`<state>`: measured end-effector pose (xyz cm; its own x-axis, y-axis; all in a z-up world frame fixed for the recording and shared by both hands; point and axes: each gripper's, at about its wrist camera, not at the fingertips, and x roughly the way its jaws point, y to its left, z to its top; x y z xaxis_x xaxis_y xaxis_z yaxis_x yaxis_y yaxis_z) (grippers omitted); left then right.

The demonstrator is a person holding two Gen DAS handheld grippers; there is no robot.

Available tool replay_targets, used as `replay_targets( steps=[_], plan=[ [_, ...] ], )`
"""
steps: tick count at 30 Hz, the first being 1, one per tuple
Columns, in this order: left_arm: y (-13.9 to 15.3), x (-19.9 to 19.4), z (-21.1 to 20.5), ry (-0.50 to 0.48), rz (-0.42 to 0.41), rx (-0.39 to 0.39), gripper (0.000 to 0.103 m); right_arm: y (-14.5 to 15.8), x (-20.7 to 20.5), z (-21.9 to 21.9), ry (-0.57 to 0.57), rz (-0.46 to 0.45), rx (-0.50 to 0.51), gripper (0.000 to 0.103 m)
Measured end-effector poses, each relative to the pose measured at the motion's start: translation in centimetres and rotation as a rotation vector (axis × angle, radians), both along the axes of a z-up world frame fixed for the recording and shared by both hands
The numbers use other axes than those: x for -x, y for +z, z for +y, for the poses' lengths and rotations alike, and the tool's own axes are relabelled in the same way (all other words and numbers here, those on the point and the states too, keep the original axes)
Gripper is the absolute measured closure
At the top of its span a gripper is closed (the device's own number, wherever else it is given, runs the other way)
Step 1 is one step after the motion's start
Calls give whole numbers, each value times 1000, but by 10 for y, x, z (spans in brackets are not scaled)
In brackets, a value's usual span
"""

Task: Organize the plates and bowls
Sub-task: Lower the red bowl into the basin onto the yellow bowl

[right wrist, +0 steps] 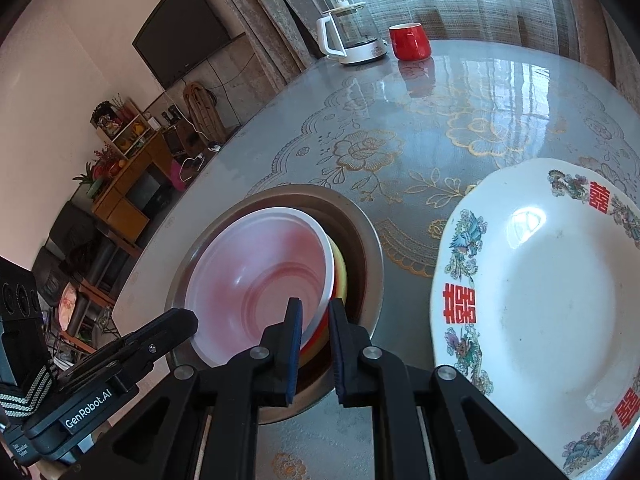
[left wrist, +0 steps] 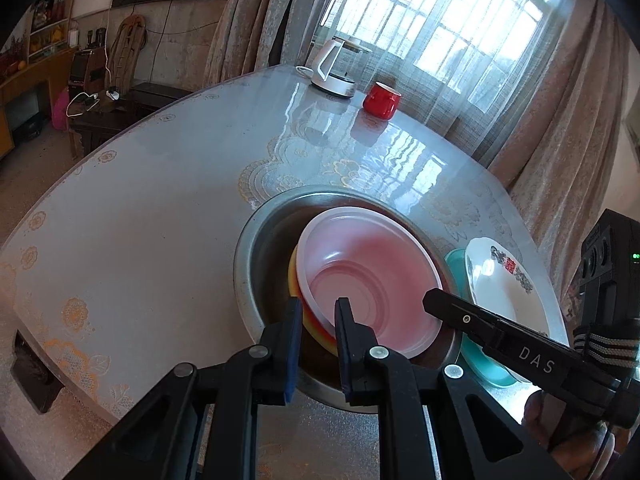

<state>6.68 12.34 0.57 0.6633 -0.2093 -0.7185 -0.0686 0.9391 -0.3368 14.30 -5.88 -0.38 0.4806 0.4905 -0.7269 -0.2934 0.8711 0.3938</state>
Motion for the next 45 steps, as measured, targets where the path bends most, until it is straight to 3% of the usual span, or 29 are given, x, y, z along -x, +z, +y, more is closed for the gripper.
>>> replay_targets(
  steps=[21, 45],
  plan=[
    [-3, 3, -2, 5, -13, -77, 87, -2, 1, 5, 16, -12, 7, 88],
    [-8, 5, -8, 9, -18, -90, 85, 2, 13, -9, 13, -43, -28, 87]
  ],
)
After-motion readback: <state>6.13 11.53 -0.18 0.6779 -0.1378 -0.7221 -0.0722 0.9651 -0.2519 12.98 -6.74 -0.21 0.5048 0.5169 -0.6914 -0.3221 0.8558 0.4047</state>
